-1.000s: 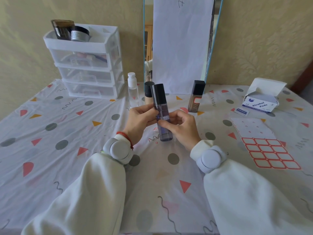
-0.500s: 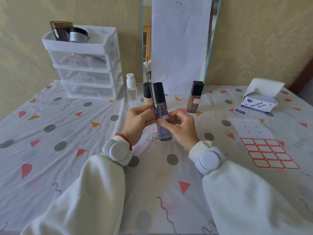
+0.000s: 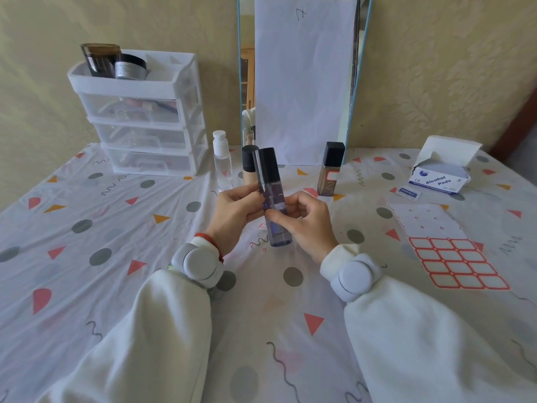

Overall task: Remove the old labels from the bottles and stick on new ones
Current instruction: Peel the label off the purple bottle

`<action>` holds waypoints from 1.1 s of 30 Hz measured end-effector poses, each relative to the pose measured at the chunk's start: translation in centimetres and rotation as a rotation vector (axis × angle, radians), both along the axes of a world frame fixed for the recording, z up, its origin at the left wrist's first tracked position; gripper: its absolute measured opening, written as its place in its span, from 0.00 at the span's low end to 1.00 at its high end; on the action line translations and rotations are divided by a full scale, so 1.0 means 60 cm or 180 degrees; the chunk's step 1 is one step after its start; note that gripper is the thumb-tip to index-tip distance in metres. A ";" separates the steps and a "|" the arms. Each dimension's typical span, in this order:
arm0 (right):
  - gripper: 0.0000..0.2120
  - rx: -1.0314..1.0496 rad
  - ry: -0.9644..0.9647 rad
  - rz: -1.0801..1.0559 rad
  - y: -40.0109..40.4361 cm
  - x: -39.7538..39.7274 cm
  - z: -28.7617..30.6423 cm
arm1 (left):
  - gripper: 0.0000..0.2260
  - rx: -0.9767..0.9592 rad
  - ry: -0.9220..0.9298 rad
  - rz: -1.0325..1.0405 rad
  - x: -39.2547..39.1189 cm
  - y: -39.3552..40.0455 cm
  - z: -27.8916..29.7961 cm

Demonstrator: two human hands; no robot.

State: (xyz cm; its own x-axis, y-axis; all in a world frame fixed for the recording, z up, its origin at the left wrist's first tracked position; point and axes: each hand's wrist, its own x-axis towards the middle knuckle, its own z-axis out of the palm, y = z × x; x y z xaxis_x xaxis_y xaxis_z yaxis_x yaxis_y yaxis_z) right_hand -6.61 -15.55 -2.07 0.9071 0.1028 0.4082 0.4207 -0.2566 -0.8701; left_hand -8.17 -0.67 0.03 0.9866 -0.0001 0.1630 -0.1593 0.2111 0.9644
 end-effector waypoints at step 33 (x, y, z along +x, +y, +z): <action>0.08 0.0234 0.0224 0.0194 0.001 0.000 0.000 | 0.15 0.0015 0.0139 -0.0016 -0.004 -0.001 0.006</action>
